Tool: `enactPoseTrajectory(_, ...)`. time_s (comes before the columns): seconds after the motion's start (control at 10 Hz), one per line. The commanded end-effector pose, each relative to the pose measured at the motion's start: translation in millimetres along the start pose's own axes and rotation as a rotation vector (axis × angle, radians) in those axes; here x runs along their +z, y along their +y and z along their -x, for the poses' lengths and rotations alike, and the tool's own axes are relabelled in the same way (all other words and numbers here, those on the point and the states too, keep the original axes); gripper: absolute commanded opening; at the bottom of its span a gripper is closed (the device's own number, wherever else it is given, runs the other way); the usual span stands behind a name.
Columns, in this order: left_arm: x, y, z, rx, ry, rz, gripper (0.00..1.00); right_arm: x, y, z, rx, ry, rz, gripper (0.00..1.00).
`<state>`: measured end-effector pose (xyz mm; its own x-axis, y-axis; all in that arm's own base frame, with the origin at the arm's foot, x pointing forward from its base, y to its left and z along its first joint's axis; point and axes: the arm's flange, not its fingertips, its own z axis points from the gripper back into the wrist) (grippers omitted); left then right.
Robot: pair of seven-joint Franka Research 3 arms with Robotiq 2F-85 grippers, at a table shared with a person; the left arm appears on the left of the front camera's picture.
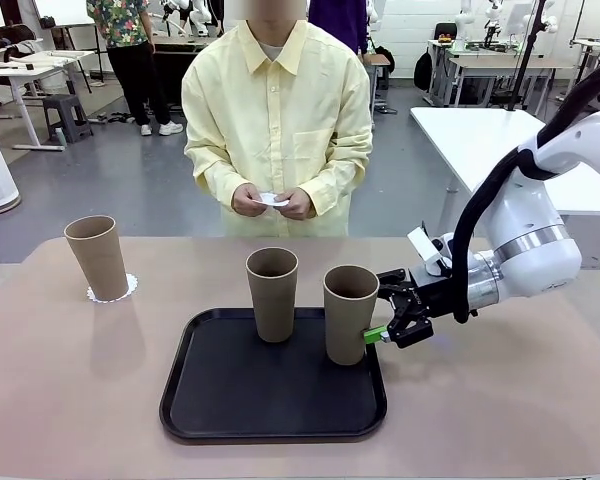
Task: Place coasters on the table and set cups on them.
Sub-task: Take one Reusable plastic cup from the Flat Tray and place it on a coaster set by the human.
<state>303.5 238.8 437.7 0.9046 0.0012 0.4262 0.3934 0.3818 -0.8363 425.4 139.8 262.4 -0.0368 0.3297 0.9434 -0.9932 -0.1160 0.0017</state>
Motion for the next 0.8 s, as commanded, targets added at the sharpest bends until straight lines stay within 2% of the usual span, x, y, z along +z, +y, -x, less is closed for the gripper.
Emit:
enactPoseTrajectory(0.0, 1.2, -1.8, 0.2, -0.003, -0.006, 0.008, 1.00, -13.1, -8.8, 4.4, 0.010, -0.005, 0.031, 1.00)
enactPoseTrajectory(0.7, 1.2, -1.8, 0.2, -0.003, -0.006, 0.008, 1.00, -22.0, -12.0, 2.6, -0.001, -0.015, 0.014, 1.00)
